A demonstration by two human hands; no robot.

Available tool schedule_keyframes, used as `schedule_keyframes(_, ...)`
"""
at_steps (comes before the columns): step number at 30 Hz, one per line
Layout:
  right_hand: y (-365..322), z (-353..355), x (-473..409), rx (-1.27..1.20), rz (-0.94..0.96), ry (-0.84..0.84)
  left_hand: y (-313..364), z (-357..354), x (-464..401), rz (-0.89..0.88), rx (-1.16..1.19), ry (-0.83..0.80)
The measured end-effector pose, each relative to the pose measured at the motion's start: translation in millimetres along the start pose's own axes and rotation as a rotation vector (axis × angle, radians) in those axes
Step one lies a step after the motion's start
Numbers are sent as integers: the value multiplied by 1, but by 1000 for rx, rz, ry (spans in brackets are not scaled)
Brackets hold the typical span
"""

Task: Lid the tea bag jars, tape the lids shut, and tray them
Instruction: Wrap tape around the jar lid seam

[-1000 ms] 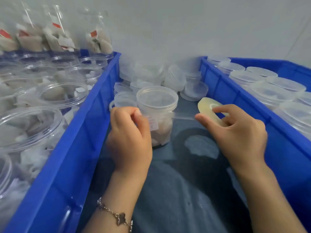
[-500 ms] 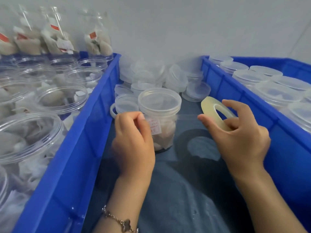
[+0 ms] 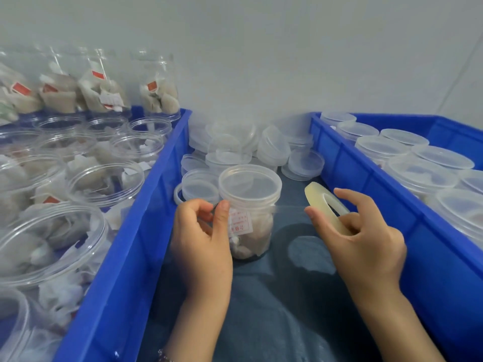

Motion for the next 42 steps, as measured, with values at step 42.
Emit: schedule_keyframes(42,15,15,-18,118,-108,-307,19,3,12,-80,-25,-306)
Point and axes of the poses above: each hand's wrist, its own x-axis away from the middle knuckle, its own z-axis out of the back of the hand, y = z × x, the point moved 1 cm from there along -x, towards the middle knuckle, and after that the axes turned 3 degrees about z, right-handed, at the moved point
